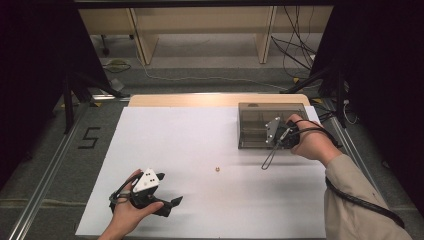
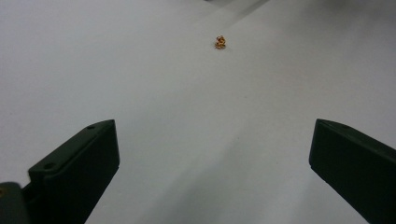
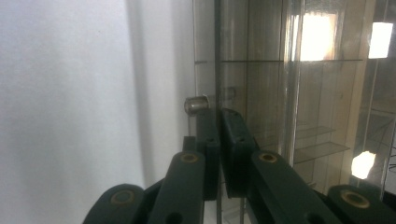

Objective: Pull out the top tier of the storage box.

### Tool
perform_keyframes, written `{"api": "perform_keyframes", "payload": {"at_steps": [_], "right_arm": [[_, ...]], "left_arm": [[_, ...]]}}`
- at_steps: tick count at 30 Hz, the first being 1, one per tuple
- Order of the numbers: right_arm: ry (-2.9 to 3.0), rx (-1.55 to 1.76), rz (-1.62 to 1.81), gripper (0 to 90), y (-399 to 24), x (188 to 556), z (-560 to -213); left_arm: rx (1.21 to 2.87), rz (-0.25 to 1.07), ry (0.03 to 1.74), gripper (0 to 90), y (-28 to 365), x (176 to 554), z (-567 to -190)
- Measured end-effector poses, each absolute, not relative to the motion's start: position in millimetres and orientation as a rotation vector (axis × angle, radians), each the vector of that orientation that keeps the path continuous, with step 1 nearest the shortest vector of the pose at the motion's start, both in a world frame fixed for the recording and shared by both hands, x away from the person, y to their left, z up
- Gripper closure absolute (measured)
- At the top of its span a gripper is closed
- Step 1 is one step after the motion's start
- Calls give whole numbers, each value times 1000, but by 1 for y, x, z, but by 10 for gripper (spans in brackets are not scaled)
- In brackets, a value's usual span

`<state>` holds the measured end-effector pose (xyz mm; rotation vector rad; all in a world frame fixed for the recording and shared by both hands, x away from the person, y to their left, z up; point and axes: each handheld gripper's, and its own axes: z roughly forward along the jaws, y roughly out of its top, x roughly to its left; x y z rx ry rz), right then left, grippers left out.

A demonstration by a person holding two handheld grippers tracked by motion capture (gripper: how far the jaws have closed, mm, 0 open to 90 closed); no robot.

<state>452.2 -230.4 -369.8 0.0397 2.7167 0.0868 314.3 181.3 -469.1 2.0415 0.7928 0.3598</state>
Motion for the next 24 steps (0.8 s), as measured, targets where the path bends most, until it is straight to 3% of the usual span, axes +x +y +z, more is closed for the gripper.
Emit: {"api": "perform_keyframes", "payload": {"at_steps": [24], "right_arm": [[2713,34,98,869,-233,444,-370]], "left_arm": [[2039,358,796,16,181,314,-469]]}}
